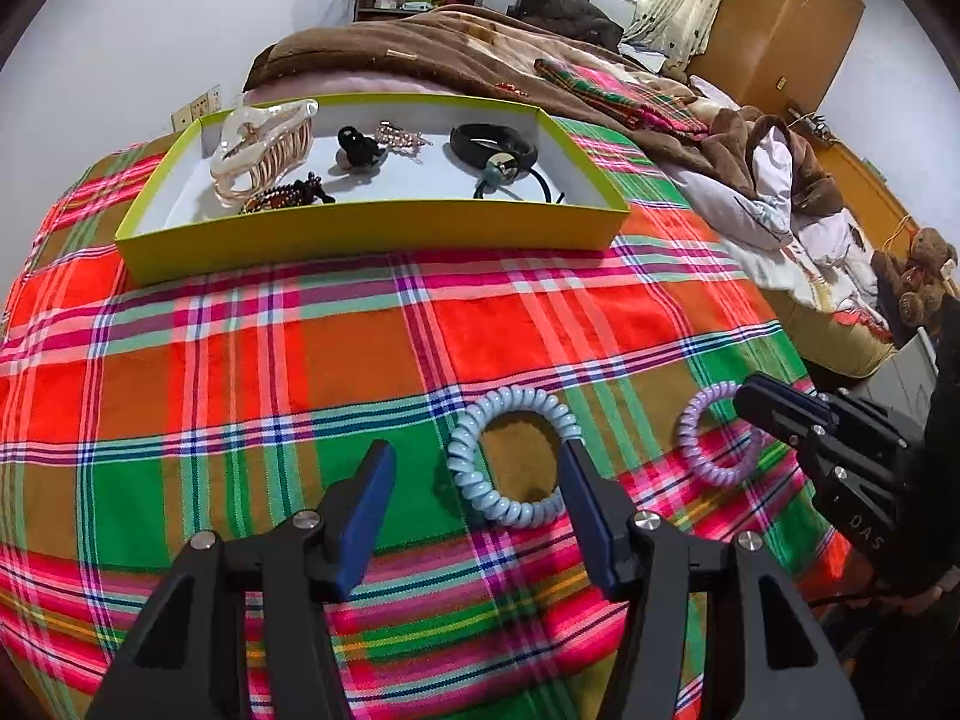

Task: Organize jewelry
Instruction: 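Grasp the light blue coiled hair tie with the left tool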

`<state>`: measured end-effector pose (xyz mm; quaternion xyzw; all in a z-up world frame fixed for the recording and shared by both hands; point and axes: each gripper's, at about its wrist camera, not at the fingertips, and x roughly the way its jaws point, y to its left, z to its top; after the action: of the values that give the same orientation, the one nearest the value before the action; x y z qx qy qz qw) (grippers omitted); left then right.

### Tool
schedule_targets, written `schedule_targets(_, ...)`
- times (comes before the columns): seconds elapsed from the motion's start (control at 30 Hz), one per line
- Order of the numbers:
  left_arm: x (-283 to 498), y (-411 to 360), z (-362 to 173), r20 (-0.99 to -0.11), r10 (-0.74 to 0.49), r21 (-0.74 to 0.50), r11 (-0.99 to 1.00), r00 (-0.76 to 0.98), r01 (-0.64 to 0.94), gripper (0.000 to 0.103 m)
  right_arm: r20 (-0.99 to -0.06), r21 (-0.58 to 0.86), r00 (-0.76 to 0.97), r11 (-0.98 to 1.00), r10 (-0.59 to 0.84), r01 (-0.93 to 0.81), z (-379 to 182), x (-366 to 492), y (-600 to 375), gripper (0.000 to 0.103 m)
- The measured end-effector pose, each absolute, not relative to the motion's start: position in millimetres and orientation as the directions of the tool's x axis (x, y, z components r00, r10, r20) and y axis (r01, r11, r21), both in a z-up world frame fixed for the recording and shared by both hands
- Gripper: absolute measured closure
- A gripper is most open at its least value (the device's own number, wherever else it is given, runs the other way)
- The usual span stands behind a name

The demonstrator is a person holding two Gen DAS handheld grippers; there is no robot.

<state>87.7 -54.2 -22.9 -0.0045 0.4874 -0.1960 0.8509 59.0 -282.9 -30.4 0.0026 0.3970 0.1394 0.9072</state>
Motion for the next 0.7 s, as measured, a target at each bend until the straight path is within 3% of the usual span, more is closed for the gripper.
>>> schedule_targets(0.27, 86.3, -59.1, -23.8, -0.844, -0.271, -0.116, 0.935, 0.463, 0.336, 0.045, -0.758, 0.064, 0.613, 0.960, 0.224, -0.271, -37.4, 60.1, -279.9, 0.093)
schedule_targets(0.47, 86.1, -58.5, -24.7, -0.844, -0.236, -0.082, 0.944, 0.481, 0.319, 0.045, -0.780, 0.033, 0.590, 0.954, 0.211, -0.298, -41.8, 59.6, -273.8, 0.080)
schedule_targets(0.7, 85.1, -59.5, -24.3, -0.840, -0.197, -0.041, 0.952, 0.505, 0.303, 0.064, -0.784, 0.009, 0.595, 0.962, 0.177, -0.274, -41.5, 59.3, -270.4, 0.080)
